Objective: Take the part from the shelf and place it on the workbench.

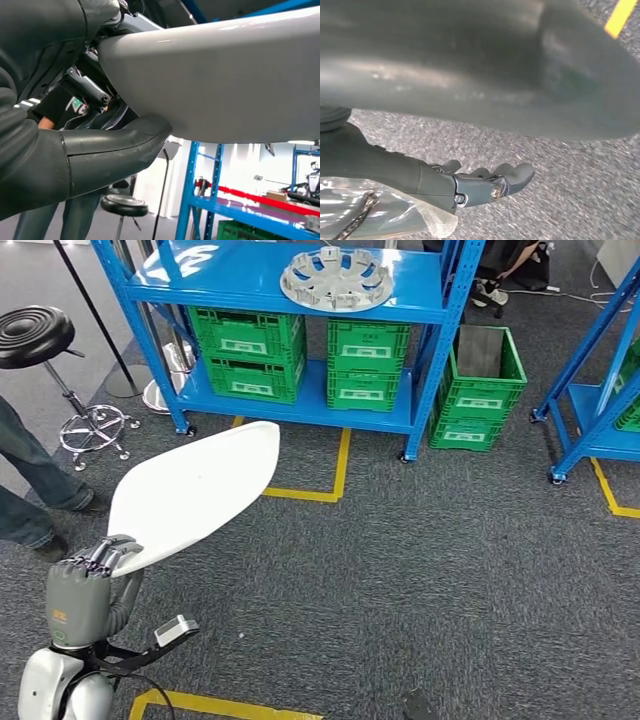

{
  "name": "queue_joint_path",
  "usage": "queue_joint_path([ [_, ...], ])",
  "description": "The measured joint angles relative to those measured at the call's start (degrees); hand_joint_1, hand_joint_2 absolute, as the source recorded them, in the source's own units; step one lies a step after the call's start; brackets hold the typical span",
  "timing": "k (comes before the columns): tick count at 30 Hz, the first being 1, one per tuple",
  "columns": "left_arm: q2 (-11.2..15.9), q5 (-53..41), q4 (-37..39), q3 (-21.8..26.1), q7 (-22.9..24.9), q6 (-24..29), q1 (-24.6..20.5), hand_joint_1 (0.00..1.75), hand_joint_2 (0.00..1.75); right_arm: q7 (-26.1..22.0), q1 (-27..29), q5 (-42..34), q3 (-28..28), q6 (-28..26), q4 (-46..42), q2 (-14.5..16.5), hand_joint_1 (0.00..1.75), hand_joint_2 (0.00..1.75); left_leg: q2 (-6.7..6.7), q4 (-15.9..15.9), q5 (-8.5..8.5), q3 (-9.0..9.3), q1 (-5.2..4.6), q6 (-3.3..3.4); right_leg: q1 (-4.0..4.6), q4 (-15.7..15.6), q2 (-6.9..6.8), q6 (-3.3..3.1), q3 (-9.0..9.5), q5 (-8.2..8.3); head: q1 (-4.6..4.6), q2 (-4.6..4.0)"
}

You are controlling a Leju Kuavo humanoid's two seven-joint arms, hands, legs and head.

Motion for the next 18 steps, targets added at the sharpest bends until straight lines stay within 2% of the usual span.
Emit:
queue_joint_path([
  [1,0.0,0.0,0.0,0.0,0.0,0.0,0.0,1.75,1.75,0.0,-0.1,0.0,0.1,0.0,0.0,0.0,0.0,0.0,0.02,0.1,0.43,-0.14,0.03,-0.34,0.13,-1.7,0.04,-0.25,0.88,-0.86,0.09,-0.01],
  [2,0.0,0.0,0.0,0.0,0.0,0.0,0.0,1.75,1.75,0.0,0.0,0.0,0.2,0.0,0.0,0.0,0.0,0.0,-0.01,0.1,0.73,-0.24,0.12,-0.69,0.12,-1.9,-0.03,-0.63,0.62,-0.87,0.07,-0.01],
  [3,0.1,0.0,0.0,0.0,0.0,0.0,0.0,1.75,1.75,0.0,0.1,0.0,0.3,0.0,0.0,0.0,0.0,0.0,-0.05,0.5,0.3,-0.39,0.24,-1.05,0.11,-1.9,-0.12,-1.02,0.39,-0.52,0.05,-0.01],
  [4,0.1,0.0,0.0,0.0,0.0,0.0,0.1,1.75,1.75,0.0,0.2,0.0,0.4,0.0,0.0,0.0,0.0,0.0,-0.1,1.7,-1.09,-0.8,0.33,-1.42,0.07,-1.9,-0.26,-1.48,0.17,-0.14,-0.02,-0.01],
  [5,0.2,0.0,0.0,0.0,0.0,0.0,0.1,1.75,1.75,0.0,0.3,0.0,0.4,0.1,0.0,0.1,0.0,0.0,-0.14,4.2,-3.32,-1.58,0.41,-1.73,0.03,-1.9,-0.41,-1.88,-0.14,0.3,-0.12,-0.01],
  [7,0.2,0.0,0.0,0.0,-0.1,0.0,0.3,1.75,1.75,-0.1,0.3,0.1,0.5,0.1,0.0,0.1,0.0,0.0,-0.14,11.8,-8.36,-3.72,0.49,-2.18,0.17,-1.8,-0.55,-2.3,-0.98,1.05,-0.28,-0.01],
  [8,0.2,0.0,0.0,0.0,-0.1,0.0,0.4,1.75,1.75,-0.1,0.3,0.1,0.5,0.1,0.0,0.1,0.0,0.0,-0.14,15.0,-9.74,-4.4,0.49,-2.25,0.26,-1.8,-0.57,-2.33,-1.36,1.39,-0.3,-0.01],
  [9,0.2,0.0,0.0,0.0,-0.2,0.0,0.5,1.75,1.75,-0.2,0.4,0.1,0.5,0.2,0.0,0.1,0.0,0.0,-0.15,16.5,-10.0,-4.25,0.49,-2.21,0.35,-1.7,-0.56,-2.31,-1.68,1.69,-0.31,-0.01],
  [10,0.2,0.0,0.0,0.0,-0.2,0.0,0.6,1.75,1.75,-0.2,0.4,0.1,0.5,0.2,0.0,0.1,0.0,0.0,-0.16,15.7,-9.22,-3.04,0.46,-2.03,0.44,-1.5,-0.53,-2.28,-1.95,1.96,-0.31,-0.01],
  [12,0.2,0.0,0.0,0.0,-0.3,0.0,0.7,1.75,1.75,-0.3,0.5,0.1,0.6,0.1,0.0,0.2,0.0,0.0,-0.23,8.8,-6.53,1.76,0.26,-1.11,0.6,-1.2,-0.5,-2.23,-2.34,2.29,-0.26,-0.01],
  [13,0.3,0.1,0.0,0.0,-0.4,0.0,0.7,1.75,1.75,-0.3,0.4,0.1,0.7,0.1,0.0,0.3,0.0,0.0,-0.25,5.1,-5.66,4.04,0.07,-0.49,0.67,-1.1,-0.51,-2.12,-2.61,2.41,-0.19,-0.01],
  [14,0.3,0.2,-0.1,0.0,-0.5,0.0,0.8,1.75,1.75,-0.3,0.4,0.1,0.8,0.1,0.0,0.4,0.0,0.0,-0.26,2.5,-5.27,5.55,-0.18,0.02,0.61,-1.0,-0.55,-1.92,-2.87,2.54,-0.16,-0.01],
  [15,0.3,0.3,-0.1,0.0,-0.5,0.0,0.9,1.75,1.75,-0.3,0.4,0.2,0.9,0.1,0.0,0.5,0.0,0.0,-0.27,1.0,-5.34,6.2,-0.41,0.43,0.48,-0.9,-0.6,-1.66,-3.14,2.7,-0.17,-0.01],
  [16,0.3,0.4,-0.2,0.0,-0.6,0.0,1.0,1.75,1.75,-0.3,0.4,0.2,0.9,0.0,0.0,0.6,0.0,0.0,-0.24,0.3,-5.35,6.35,-0.54,0.49,0.49,-0.8,-0.64,-1.53,-3.43,2.78,-0.23,-0.01],
  [18,0.3,0.5,-0.3,0.0,-0.8,0.0,1.1,1.75,1.75,-0.3,0.4,0.2,1.0,0.0,0.0,0.7,0.0,0.0,-0.24,-0.3,-5.4,6.22,-0.62,0.18,0.45,-0.6,-0.71,-1.53,-3.84,2.87,-0.31,0.0],
])
